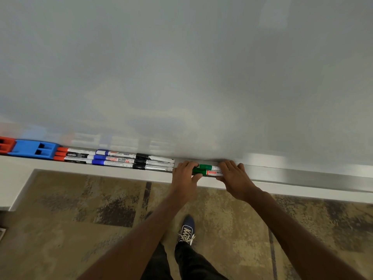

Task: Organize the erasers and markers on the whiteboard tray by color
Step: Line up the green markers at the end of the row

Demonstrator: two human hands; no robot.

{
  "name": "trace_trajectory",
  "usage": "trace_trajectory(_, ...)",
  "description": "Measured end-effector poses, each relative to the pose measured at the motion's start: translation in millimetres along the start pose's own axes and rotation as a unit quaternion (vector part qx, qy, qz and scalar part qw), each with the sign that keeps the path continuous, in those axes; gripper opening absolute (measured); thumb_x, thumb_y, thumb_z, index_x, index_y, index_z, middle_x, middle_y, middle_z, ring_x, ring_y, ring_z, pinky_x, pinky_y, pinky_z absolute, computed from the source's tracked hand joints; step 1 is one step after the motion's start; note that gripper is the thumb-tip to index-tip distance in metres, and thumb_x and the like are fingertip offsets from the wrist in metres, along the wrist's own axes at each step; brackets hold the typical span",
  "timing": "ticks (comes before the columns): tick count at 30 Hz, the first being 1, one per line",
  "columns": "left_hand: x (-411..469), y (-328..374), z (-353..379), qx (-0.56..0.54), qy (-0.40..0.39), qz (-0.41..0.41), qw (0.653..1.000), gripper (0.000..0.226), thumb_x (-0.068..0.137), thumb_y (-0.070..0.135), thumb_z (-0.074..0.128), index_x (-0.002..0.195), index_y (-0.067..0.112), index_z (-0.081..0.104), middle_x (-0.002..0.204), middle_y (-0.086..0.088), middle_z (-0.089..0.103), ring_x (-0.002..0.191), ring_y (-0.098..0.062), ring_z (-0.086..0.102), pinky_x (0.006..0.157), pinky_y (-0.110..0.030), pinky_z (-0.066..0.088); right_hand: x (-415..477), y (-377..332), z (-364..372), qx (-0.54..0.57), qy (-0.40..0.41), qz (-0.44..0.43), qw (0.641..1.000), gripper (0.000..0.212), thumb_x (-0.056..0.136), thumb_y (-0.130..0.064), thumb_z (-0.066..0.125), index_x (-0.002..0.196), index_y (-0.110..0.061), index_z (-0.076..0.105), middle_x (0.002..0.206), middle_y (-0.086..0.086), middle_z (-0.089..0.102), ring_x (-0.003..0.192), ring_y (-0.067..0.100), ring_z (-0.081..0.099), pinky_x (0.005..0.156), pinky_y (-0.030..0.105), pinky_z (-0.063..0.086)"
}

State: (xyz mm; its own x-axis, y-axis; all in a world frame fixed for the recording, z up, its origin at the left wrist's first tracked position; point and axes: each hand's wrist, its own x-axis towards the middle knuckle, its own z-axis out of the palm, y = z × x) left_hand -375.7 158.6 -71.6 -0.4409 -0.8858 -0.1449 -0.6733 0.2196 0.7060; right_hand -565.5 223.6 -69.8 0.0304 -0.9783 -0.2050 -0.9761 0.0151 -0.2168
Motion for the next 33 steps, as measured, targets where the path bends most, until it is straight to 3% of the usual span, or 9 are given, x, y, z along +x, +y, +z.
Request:
trace_trajectory(4,-5,11,-19,-0.205,-0.013,-0.026,0.978,0.047,0.089,0.018,0.070,0.133,0.015,0.054,0.122,0.005,0.058,0.106,-0.003,0.057,0.084,-0.006,0.047,-2,0,-13,0.048,0.006,-0.015,0.999,0.027,0.097,-0.028,0.053,0.119,-0.012,0.047,0.120,0.007,0.054,0.102,0.022,0.048,0.078,0.033,0.030)
trace_trajectory(7,-9,17,-30,-0.301,-0.095,-0.052,0.947,0.043,0.095,0.023,0.062,0.136,0.023,0.052,0.117,0.011,0.059,0.106,0.000,0.061,0.089,-0.015,0.052,-2,-6,-25,0.102,-0.029,-0.046,0.993,0.026,0.099,-0.027,0.052,0.117,-0.010,0.046,0.115,0.010,0.056,0.090,0.019,0.047,0.075,0.031,0.031)
trace_trajectory(10,-11,22,-33,-0.422,-0.116,-0.107,0.893,0.028,0.101,0.020,0.051,0.126,0.009,0.056,0.116,-0.014,0.061,0.110,-0.025,0.064,0.089,-0.030,0.057,0,-15,-34,0.120,-0.088,-0.055,0.987,0.028,0.099,-0.029,0.052,0.119,-0.011,0.043,0.115,0.011,0.060,0.086,0.022,0.056,0.073,0.034,0.044)
trace_trajectory(15,-12,17,-30,-0.460,-0.083,-0.171,0.867,0.024,0.103,0.024,0.043,0.109,0.003,0.051,0.112,-0.021,0.063,0.097,-0.026,0.069,0.079,-0.031,0.060,6,-24,-38,0.154,-0.100,-0.034,0.982,0.034,0.094,-0.039,0.058,0.124,-0.026,0.049,0.121,-0.001,0.065,0.097,0.018,0.061,0.083,0.039,0.054)
trace_trajectory(18,-10,10,-31,-0.471,-0.060,-0.203,0.856,0.028,0.104,0.025,0.041,0.114,0.000,0.048,0.112,-0.020,0.063,0.094,-0.024,0.070,0.073,-0.026,0.059,7,-29,-44,0.272,-0.061,0.013,0.960,0.037,0.085,-0.043,0.071,0.119,-0.038,0.057,0.113,-0.011,0.069,0.089,0.007,0.064,0.075,0.025,0.055)
trace_trajectory(21,-7,4,-30,-0.466,-0.032,-0.224,0.855,0.028,0.105,0.025,0.039,0.116,0.001,0.047,0.112,-0.021,0.064,0.089,-0.022,0.071,0.074,-0.030,0.061,2,-33,-49,0.466,-0.021,0.094,0.880,0.037,0.079,-0.038,0.079,0.113,-0.036,0.064,0.102,-0.004,0.070,0.074,0.016,0.069,0.060,0.022,0.055)
trace_trajectory(25,-2,0,-32,-0.419,0.009,-0.227,0.879,0.027,0.104,0.029,0.038,0.112,0.005,0.047,0.106,-0.020,0.065,0.070,-0.014,0.071,0.081,-0.046,0.059,-7,-44,-42,0.660,0.027,0.155,0.735,0.031,0.080,-0.026,0.077,0.110,-0.019,0.072,0.109,0.011,0.068,0.088,0.028,0.073,0.070,0.036,0.061)
trace_trajectory(28,0,0,-35,-0.394,0.030,-0.210,0.894,0.029,0.103,0.031,0.043,0.109,0.004,0.050,0.105,-0.025,0.064,0.074,-0.022,0.067,0.072,-0.044,0.061,-11,-51,-31,0.725,0.040,0.201,0.657,0.028,0.085,-0.024,0.072,0.110,-0.012,0.073,0.111,0.012,0.071,0.100,0.028,0.071,0.078,0.037,0.060)
trace_trajectory(33,2,-5,-35,-0.407,0.045,-0.211,0.888,0.024,0.101,0.028,0.050,0.105,0.005,0.054,0.102,-0.022,0.068,0.087,-0.030,0.072,0.067,-0.037,0.062,-8,-58,-25,0.787,0.047,0.266,0.555,0.030,0.078,-0.014,0.075,0.104,0.002,0.071,0.106,0.020,0.073,0.099,0.032,0.071,0.072,0.028,0.060)
